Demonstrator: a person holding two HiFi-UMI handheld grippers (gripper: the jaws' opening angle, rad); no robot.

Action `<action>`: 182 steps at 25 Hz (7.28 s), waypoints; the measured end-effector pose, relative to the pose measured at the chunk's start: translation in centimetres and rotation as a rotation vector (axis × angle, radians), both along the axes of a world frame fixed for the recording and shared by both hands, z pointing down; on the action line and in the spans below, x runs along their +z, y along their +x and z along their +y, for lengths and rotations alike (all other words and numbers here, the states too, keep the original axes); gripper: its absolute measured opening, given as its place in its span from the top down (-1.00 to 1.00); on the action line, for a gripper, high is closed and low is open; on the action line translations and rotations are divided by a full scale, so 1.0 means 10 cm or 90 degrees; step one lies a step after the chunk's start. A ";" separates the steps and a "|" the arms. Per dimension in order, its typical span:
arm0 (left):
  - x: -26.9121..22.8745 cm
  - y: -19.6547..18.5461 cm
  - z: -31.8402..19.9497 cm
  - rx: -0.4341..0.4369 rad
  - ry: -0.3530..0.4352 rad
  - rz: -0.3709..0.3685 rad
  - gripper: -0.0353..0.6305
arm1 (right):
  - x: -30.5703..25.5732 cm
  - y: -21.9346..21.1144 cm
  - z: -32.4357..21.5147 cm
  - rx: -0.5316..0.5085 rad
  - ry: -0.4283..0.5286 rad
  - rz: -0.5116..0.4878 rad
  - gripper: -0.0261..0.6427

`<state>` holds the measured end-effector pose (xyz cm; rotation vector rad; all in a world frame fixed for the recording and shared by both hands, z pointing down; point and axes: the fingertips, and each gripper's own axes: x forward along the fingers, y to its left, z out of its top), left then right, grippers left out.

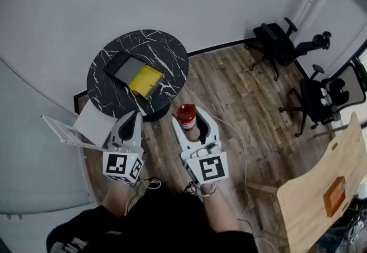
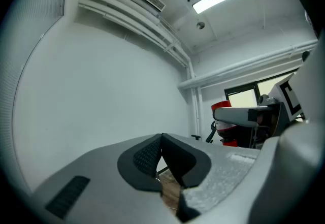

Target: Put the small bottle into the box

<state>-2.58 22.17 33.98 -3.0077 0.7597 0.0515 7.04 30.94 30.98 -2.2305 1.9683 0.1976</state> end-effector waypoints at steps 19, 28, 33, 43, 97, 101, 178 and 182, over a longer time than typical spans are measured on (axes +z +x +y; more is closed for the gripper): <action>0.34 -0.72 -0.68 0.021 -0.036 -0.016 0.89 | 0.24 -0.60 -0.70 0.011 -0.040 -0.032 0.29; 0.52 -0.95 -1.00 0.041 -0.049 -0.012 0.89 | 0.33 -0.75 -1.06 0.002 -0.035 -0.087 0.29; 0.58 -0.86 -1.21 0.035 -0.062 -0.015 0.89 | 0.28 -0.65 -1.30 -0.024 -0.015 -0.108 0.29; 0.51 -0.24 -1.81 0.013 -0.046 -0.027 0.89 | 0.16 -0.02 -2.01 -0.089 0.004 -0.124 0.29; 1.96 0.92 -3.82 -0.079 -0.224 -0.189 0.89 | 1.62 1.03 -4.40 -0.250 -0.270 -0.158 0.29; 2.12 0.87 -3.96 -0.084 -0.254 -0.189 0.89 | 1.79 0.95 -4.61 -0.262 -0.311 -0.152 0.29; 3.43 0.43 -4.44 -0.064 -0.405 -0.327 0.89 | 4.78 0.52 -5.07 -0.301 -0.868 -0.007 0.28; 3.45 0.43 -4.44 -0.061 -0.408 -0.331 0.89 | 4.83 0.51 -5.03 -0.303 -0.878 -0.014 0.28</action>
